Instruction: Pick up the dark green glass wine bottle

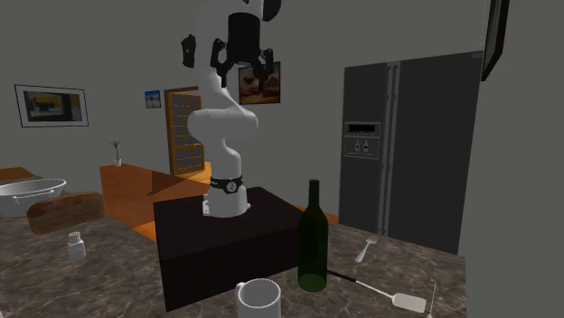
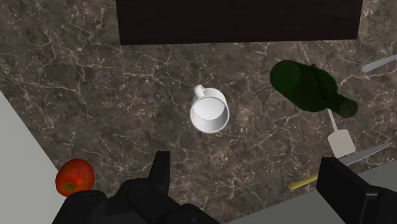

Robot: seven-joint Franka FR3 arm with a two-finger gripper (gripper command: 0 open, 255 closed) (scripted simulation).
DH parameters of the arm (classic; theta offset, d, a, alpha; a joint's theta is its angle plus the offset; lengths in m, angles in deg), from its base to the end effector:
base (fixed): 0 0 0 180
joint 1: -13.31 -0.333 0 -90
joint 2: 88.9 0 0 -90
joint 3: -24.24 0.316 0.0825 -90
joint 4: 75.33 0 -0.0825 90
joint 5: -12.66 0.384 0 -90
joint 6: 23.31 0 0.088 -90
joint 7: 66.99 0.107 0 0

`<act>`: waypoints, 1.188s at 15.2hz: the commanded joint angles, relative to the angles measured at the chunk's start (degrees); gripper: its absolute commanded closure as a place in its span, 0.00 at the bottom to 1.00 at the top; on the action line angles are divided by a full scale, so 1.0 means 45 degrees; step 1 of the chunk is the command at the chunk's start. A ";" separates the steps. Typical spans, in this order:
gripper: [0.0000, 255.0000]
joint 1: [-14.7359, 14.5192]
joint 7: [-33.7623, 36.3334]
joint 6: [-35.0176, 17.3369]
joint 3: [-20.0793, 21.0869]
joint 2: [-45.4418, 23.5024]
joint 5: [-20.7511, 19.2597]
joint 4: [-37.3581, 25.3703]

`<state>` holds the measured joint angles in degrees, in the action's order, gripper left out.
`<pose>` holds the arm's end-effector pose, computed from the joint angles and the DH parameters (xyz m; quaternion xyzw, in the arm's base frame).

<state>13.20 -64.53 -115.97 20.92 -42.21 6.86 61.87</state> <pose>0.3025 -0.0325 0.5849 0.9986 -0.0393 0.0184 0.0295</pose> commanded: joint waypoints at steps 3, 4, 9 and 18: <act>0.00 -0.0118 0.0495 -0.0652 0.0352 0.0186 0.0246 0.0800; 0.00 -0.0187 0.0744 -0.0988 0.0532 0.0252 0.0373 0.1180; 0.00 -0.0606 0.1997 -0.2779 0.1502 0.0271 0.1054 0.2866; 0.00 -0.1486 0.4357 -0.6645 0.3563 -0.1352 0.2313 0.4837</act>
<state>6.64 -45.86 -143.64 36.16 -46.70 16.91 83.28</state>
